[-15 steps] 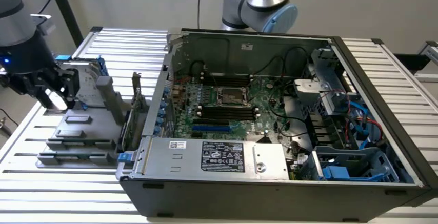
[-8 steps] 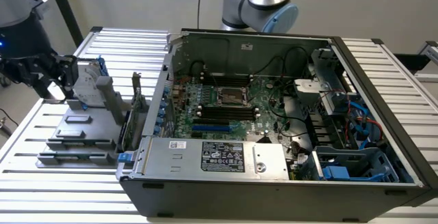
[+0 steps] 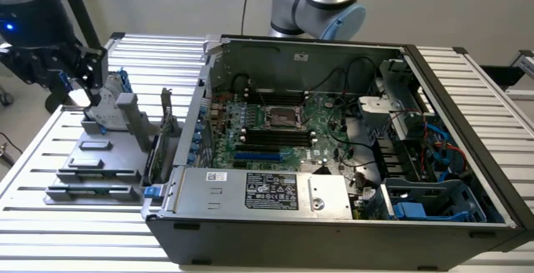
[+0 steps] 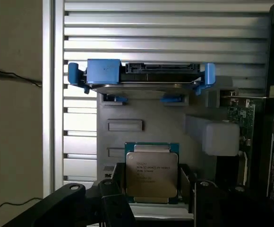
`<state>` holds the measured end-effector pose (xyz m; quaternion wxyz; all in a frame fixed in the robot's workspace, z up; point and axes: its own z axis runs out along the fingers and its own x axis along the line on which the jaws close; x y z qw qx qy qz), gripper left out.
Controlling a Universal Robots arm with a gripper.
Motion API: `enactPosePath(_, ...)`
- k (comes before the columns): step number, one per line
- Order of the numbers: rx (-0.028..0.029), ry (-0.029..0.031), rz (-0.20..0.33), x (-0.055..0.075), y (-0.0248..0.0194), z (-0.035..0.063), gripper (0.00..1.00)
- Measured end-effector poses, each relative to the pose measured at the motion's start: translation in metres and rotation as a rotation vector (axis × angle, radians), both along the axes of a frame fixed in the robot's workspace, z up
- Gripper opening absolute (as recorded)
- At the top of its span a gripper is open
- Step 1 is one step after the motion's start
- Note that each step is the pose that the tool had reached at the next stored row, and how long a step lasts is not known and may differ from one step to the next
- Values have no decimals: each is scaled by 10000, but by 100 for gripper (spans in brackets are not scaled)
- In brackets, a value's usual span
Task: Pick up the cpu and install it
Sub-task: 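Pick up the cpu and move it towards the insertion slot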
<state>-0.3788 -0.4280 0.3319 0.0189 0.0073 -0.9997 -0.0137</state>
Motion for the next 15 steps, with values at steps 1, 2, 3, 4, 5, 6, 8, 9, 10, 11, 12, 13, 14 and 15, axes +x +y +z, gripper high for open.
enactPosePath(1, 6, 10, 4, 49, -1, 49, 55)
enactPosePath(2, 11, 20, 8, 94, -1, 94, 55)
enactPosePath(3, 14, 33, 12, 139, -2, 139, 55)
enactPosePath(4, 16, 46, 15, 184, -3, 185, 55)
enactPosePath(5, 20, 59, 18, 229, -3, 230, 55)
enactPosePath(6, 23, 73, 19, 273, -3, 274, 55)
enactPosePath(8, 31, 104, 22, 365, -3, 364, 55)
enactPosePath(9, 37, 118, 23, 410, -3, 409, 55)
enactPosePath(10, 44, 132, 23, 456, -3, 449, 55)
enactPosePath(11, 50, 144, 22, 500, -3, 484, 55)
enactPosePath(12, 57, 156, 22, 547, -3, 519, 55)
enactPosePath(13, 63, 166, 22, 593, -3, 547, 55)
enactPosePath(14, 69, 173, 22, 638, -3, 567, 55)
enactPosePath(15, 76, 180, 23, 684, -4, 583, 55)
